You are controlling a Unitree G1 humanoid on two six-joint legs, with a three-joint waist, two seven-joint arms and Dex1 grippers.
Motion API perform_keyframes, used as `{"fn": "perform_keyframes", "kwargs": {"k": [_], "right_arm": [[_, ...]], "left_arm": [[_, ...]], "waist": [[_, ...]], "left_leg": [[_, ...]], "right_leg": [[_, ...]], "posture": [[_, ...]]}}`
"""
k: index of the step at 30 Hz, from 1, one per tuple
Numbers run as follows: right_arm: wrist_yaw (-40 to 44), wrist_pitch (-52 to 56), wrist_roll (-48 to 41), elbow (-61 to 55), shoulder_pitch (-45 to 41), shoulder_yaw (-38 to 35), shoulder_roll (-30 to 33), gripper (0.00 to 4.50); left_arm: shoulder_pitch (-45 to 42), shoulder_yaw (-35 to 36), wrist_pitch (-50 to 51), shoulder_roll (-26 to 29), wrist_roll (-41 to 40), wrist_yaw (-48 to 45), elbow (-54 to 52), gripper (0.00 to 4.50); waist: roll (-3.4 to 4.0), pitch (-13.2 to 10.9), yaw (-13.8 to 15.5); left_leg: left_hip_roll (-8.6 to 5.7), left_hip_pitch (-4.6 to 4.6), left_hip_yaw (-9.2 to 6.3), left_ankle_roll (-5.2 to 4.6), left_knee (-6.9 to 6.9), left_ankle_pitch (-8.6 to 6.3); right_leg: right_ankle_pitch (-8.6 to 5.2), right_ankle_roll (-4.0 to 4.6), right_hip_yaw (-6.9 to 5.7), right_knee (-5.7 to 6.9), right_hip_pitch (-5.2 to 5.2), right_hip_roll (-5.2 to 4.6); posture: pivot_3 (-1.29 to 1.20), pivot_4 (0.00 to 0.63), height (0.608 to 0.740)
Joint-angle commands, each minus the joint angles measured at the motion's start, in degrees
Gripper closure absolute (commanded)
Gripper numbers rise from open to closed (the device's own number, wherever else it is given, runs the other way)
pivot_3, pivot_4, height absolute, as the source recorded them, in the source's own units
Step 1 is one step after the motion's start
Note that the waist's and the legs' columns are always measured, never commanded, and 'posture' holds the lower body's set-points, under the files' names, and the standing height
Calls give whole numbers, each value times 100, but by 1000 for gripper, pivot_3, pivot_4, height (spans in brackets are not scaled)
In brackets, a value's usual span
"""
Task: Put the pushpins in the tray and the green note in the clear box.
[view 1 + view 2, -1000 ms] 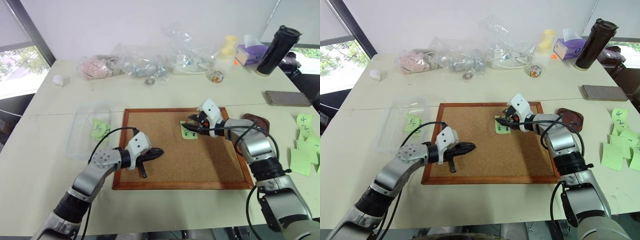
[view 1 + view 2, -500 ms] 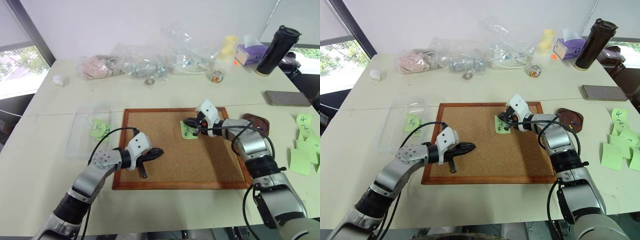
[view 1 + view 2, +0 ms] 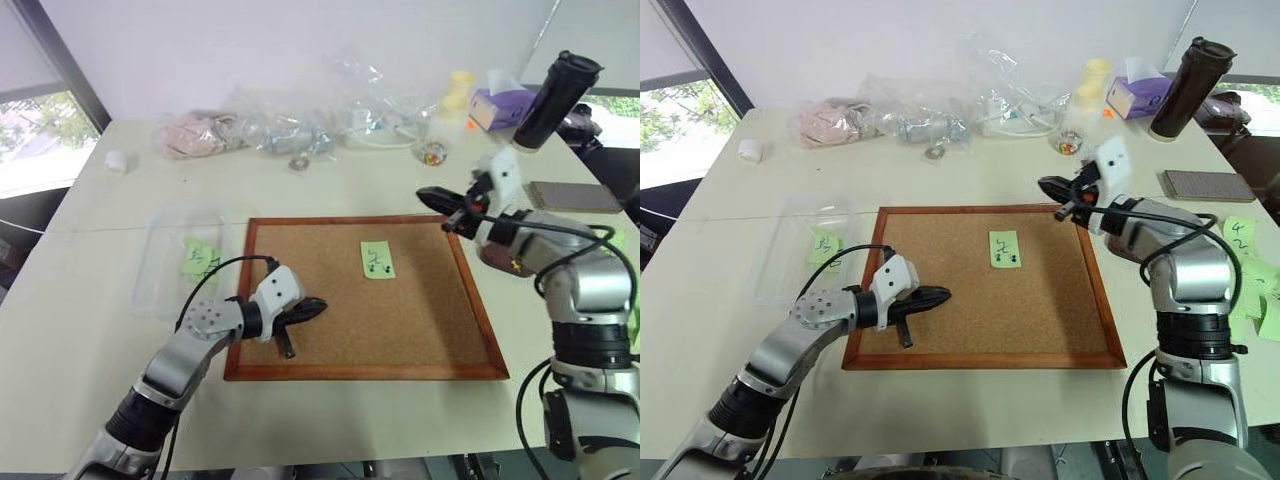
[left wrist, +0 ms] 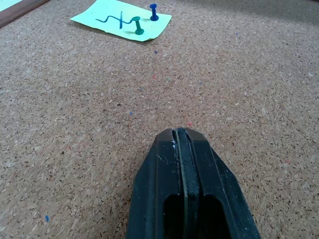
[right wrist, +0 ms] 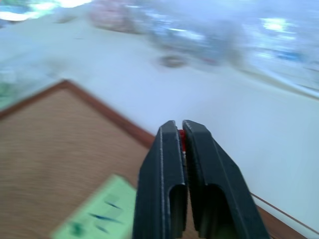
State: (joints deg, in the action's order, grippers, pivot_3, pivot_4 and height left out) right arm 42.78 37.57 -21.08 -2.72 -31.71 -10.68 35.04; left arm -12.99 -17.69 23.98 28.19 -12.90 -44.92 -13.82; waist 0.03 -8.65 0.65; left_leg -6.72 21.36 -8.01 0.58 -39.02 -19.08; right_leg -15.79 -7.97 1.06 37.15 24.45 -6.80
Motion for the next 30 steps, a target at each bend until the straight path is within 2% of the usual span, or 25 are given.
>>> {"fn": "perform_keyframes", "kwargs": {"k": [1,5,9,21,27,30], "right_arm": [[-456,-128,47,451,505,-1057,486,4441],[-559,-555,136,1393,923,-1496,809,4441],[-593,-731,140,1749,977,-1517,850,4441],[-545,-1021,253,2278,910,-1009,739,4441],[-593,-938,87,2325,771,-1113,745,4441],[-506,-978,380,2443,993,-715,693,4441]], "left_arm": [[168,-156,218,45,146,7,81,4500],[134,-172,185,-3,150,-5,149,4500],[125,-185,186,-24,161,-15,156,4500],[135,-172,184,-35,213,-27,141,4500],[250,-94,254,28,192,3,19,4500],[267,-81,276,23,198,11,-2,4500]], "waist": [[1,1,22],[7,4,8],[39,24,-6],[46,28,11],[47,28,1],[47,28,-2]], "left_leg": [[0,1,-1,0,0,0],[-5,-1,3,0,1,0],[-1,-7,14,0,0,0],[-2,-7,16,-1,-3,0],[-2,-8,16,-1,-3,0],[1,-8,14,-1,-1,0]], "right_leg": [[0,0,0,1,-1,0],[0,0,1,0,-2,-1],[0,0,8,2,-4,0],[0,0,13,2,-7,0],[0,0,13,1,-7,1],[0,0,12,1,-7,1]], "posture": [[0,150,740],[0,150,740],[0,150,740],[0,150,740],[0,150,740],[0,150,740]]}}
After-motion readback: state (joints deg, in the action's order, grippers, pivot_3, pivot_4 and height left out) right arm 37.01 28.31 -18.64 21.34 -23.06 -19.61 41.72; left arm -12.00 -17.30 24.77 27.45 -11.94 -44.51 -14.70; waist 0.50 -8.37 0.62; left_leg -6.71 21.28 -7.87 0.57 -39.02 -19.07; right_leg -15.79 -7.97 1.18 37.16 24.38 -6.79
